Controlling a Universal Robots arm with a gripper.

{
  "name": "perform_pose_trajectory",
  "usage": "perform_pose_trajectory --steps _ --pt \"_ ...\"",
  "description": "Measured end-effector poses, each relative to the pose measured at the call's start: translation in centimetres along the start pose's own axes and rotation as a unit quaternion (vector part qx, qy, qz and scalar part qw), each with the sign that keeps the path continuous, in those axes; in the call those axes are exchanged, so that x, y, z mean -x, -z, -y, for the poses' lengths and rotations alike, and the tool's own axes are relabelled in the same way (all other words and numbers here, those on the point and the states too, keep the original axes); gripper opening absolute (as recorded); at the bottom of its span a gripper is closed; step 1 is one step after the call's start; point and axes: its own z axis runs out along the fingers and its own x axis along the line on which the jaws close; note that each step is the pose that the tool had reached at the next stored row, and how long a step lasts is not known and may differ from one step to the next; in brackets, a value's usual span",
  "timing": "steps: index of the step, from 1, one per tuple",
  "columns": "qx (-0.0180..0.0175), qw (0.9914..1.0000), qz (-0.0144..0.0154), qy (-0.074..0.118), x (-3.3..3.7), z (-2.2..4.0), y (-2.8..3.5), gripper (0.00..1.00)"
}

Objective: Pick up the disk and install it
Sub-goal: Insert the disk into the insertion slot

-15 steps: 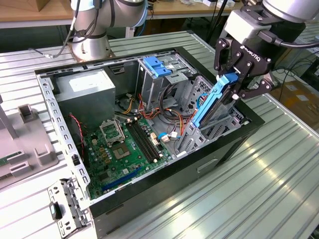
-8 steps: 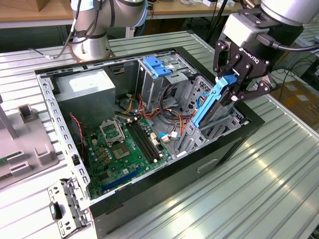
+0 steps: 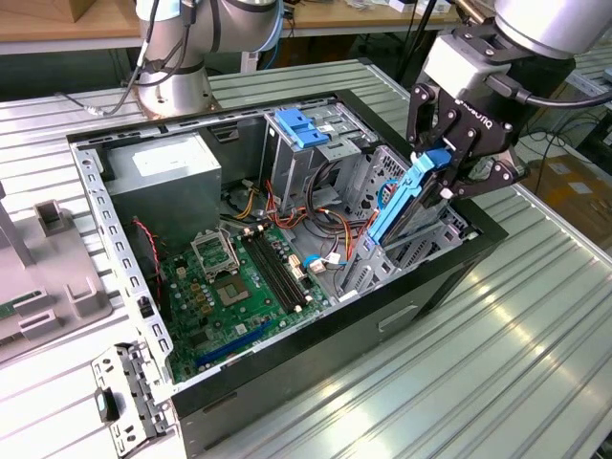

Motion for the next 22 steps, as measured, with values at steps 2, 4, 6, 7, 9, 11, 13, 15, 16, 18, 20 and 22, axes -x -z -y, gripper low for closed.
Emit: perform_pose_trajectory --steps 2,4,6,7,9,11,13,15,16,18,20,22 --pt "0.0 1.0 0.0 0.0 -0.01 0.0 -0.16 0.36" --pt "0.0 1.0 0.0 0.0 -0.02 0.0 -0.35 0.36" --pt "0.0 1.0 0.0 0.0 -0.03 -0.01 -0.47 0.36" --pt "0.0 1.0 0.0 0.0 -0.04 -0.01 -0.53 0.36" --pt "0.0 1.0 0.0 0.0 -0.05 -0.01 -0.65 0.36" --pt "0.0 1.0 0.0 0.0 -0.05 -0.01 -0.79 0.36" --pt "0.0 1.0 0.0 0.0 -0.06 -0.02 -0.87 0.36" --pt "0.0 1.0 -0.0001 0.0 -0.06 -0.02 -0.88 0.36" --pt "0.0 1.0 0.0 0.0 -0.06 -0.02 -0.91 0.36" --pt "0.0 1.0 0.0 0.0 -0.06 -0.02 -0.93 0.36" --pt "0.0 1.0 -0.0001 0.0 -0.06 -0.01 -0.94 0.38" --pt "0.0 1.0 0.0 0.0 -0.07 -0.02 -0.96 0.44"
